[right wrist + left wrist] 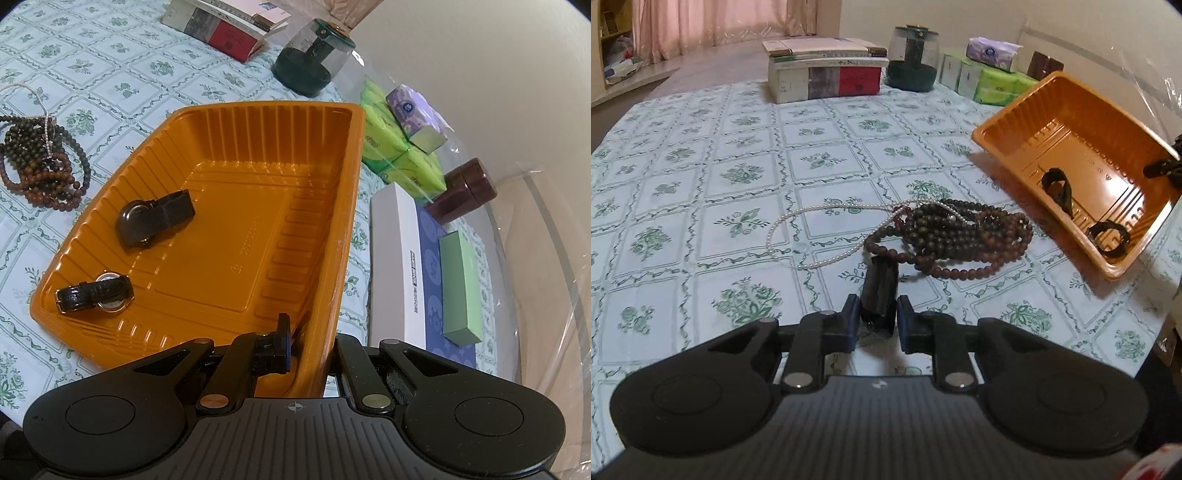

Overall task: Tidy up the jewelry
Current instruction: 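Pick the black strap with the left gripper and drop it into the tray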

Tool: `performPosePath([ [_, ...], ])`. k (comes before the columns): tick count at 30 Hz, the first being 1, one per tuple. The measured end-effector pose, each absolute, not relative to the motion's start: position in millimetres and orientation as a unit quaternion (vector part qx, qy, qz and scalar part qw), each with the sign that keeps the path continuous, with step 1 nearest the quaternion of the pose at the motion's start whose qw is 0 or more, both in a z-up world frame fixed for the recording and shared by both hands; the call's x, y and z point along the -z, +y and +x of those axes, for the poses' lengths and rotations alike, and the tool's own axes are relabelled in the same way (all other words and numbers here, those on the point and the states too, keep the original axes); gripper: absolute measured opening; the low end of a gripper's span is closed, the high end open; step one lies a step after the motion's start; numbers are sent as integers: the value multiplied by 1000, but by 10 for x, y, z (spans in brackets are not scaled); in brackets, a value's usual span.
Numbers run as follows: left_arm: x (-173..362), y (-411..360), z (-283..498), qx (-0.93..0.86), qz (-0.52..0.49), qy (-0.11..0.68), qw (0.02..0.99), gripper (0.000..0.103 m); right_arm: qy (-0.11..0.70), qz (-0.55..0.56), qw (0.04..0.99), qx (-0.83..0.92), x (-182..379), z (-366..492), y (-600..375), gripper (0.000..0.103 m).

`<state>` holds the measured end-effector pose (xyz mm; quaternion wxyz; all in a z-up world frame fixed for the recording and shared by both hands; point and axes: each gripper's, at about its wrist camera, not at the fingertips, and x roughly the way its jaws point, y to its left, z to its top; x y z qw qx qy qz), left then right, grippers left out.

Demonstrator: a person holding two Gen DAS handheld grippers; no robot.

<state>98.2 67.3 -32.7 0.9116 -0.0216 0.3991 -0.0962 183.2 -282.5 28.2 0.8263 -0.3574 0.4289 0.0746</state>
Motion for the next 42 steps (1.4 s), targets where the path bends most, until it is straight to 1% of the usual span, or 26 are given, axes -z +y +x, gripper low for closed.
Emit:
performPosePath([
  [4,236,718,921,94,-36,390,915,18,429,-357,826,-74,-281,1832,-2824,5],
  [8,189,703,925,92,-26,387,917,18,429,-357,827,-74,-280,1833,-2830,5],
  [16,449,593,943,85,14,413,906,19,429,-357,826,-75,-281,1833,-2831,5],
  [25,575,512,1094,75,21,399,914,21,430,-356,827,-74,-279,1831,-2833,5],
  [29,517,483,1076,78,27,403,911,19,430,-355,827,-74,-277,1834,-2835,5],
  [35,306,412,1003,80,33,383,920,19,431,-354,827,-75,-274,1838,-2839,5],
  [42,46,62,1097,131,28,354,926,19,431,-354,827,-75,-272,1839,-2839,5],
])
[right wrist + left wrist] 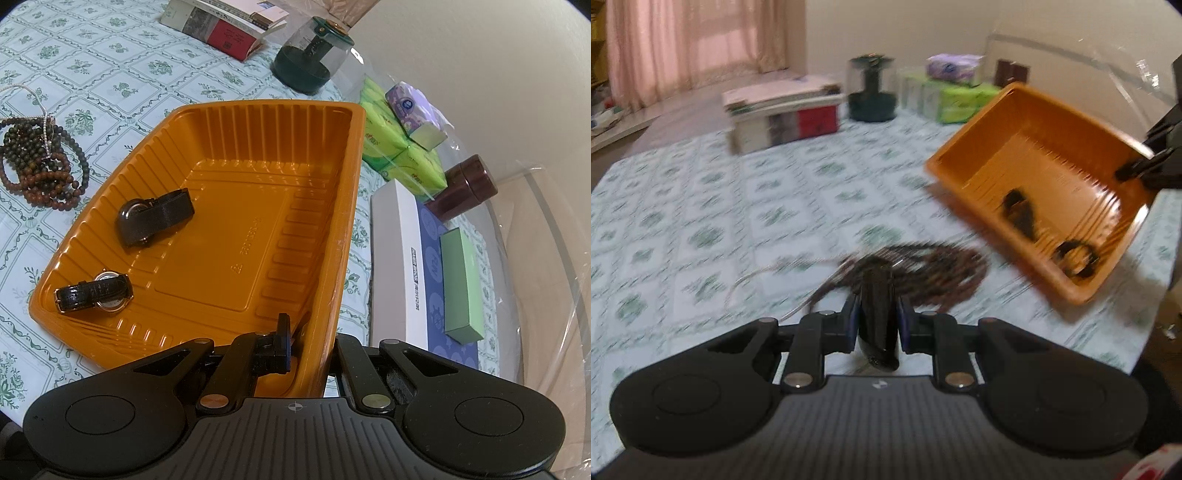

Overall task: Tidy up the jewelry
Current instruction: 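Pick the black strap with the left gripper and drop it into the tray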

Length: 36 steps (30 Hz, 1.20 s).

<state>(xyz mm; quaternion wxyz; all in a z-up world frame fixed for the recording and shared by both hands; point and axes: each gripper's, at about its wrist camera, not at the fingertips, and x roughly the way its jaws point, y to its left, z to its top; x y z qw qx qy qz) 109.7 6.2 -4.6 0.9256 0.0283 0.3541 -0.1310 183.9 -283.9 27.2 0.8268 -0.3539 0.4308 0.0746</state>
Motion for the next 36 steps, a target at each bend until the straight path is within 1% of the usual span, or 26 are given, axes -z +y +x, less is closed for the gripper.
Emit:
performPosePath([
  [14,-82,-1241,1660,260,50,330,906,19,432,-351,827,-78,-260,1851,-2852,5],
  [21,11,-1581,1816,281,56,338,896,19,434,-347,827,-80,-257,1859,-2871,5],
  [25,71,-1652,1845,283,59,345,893,19,435,-346,827,-81,-257,1862,-2877,5],
  [29,66,-1547,1795,277,52,340,897,26,435,-346,827,-81,-253,1863,-2879,5],
  [36,25,-875,1514,212,42,329,919,27,434,-345,828,-82,-258,1859,-2876,5],
])
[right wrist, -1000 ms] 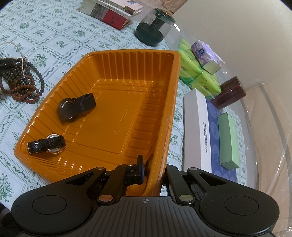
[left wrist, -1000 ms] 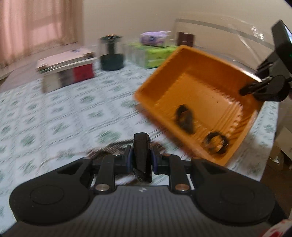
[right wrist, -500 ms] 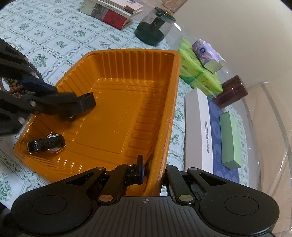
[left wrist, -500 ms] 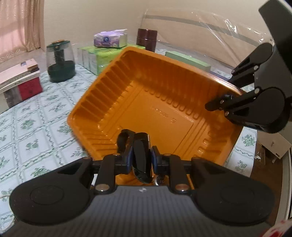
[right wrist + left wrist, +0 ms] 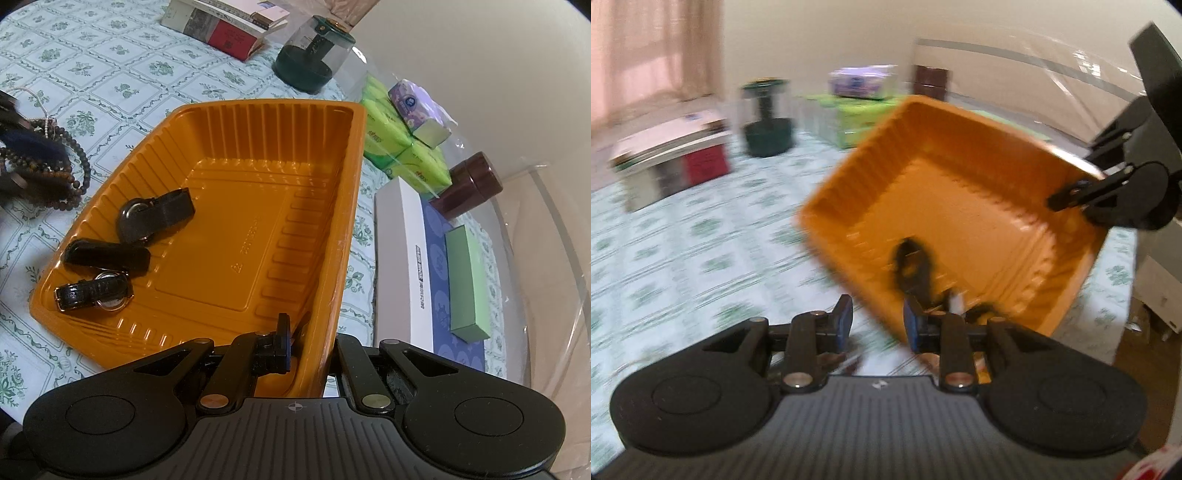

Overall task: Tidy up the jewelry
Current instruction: 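Pick the black strap with the left gripper and drop it into the tray, then grasp the brown bead bracelet with the left gripper and drop it into the tray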

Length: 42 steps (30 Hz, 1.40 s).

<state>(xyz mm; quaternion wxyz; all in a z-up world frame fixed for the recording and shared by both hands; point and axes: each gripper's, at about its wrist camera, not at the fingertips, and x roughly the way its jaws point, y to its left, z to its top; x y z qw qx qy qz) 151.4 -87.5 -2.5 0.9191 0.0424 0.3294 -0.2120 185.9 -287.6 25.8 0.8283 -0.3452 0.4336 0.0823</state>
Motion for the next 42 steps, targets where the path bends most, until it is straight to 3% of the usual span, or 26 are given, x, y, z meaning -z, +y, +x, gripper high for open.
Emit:
performPosePath([
  [3,70,-491,1342,167,39,334,927,31,432,-345,829,-82,-258,1850,-2875,5],
  [16,315,444,984,51,51,355,932,31,436,-344,828,-78,-258,1828,-2875,5],
  [34,441,-335,1186,169,108,337,920,31,436,-343,828,-80,-251,1834,-2887,5],
  [37,516,-547,1274,194,129,349,908,28,437,-343,828,-80,-252,1836,-2889,5],
  [42,646,-797,1341,191,191,346,899,14,437,-341,828,-80,-253,1838,-2896,5],
])
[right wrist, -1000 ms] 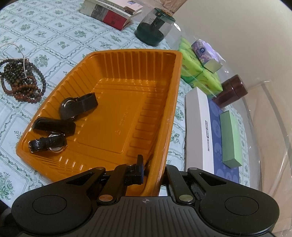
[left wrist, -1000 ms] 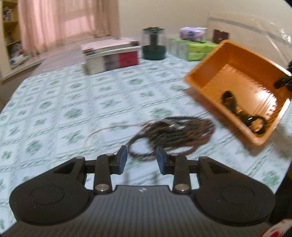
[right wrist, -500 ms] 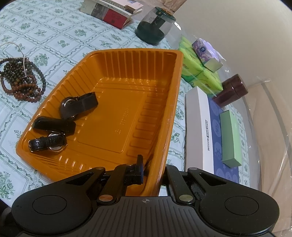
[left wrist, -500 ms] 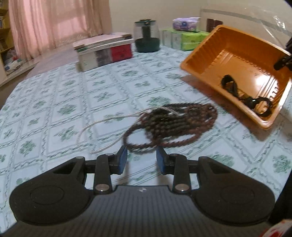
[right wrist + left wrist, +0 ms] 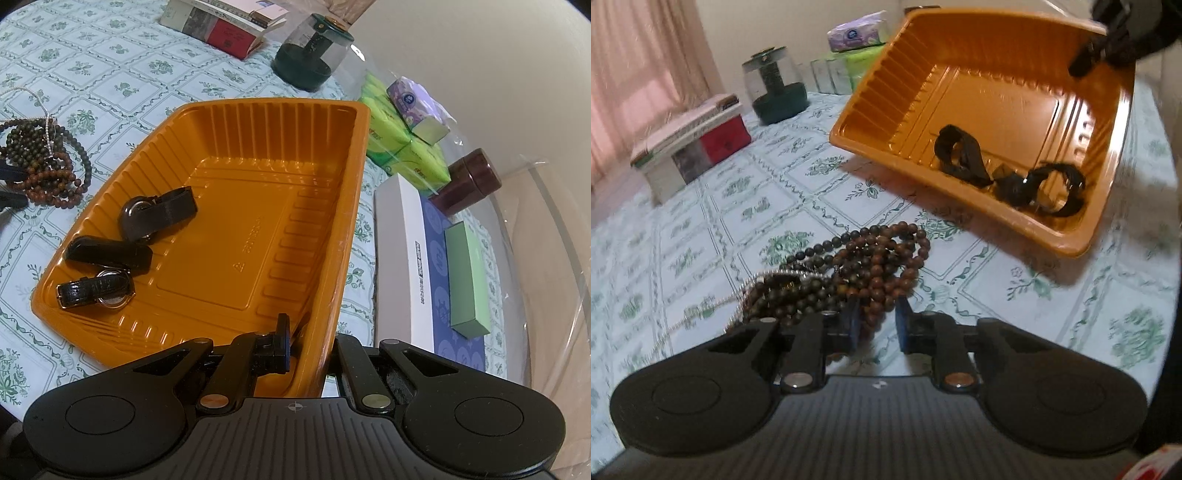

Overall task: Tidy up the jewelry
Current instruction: 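Grasp the brown bead bracelet with the left gripper and drop it into the tray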

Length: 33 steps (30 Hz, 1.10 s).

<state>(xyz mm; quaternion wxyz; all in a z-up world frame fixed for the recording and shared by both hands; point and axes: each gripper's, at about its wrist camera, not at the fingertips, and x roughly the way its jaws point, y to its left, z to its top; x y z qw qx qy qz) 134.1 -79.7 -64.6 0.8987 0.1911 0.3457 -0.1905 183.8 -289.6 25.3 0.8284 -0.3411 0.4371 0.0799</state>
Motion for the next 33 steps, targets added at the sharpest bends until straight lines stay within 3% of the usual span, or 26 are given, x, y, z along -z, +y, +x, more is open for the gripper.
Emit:
performPosePath([
  [3,627,-807,1347,191,202,346,896,6,437,-339,829,-79,-251,1845,-2903,5],
  [15,-193,-461,1446,240,102,328,908,6,431,-342,831,-78,-266,1813,-2865,5],
  [33,-1335,-621,1610,276,76,230,930,6,427,-346,832,-78,-288,1797,-2856,5],
])
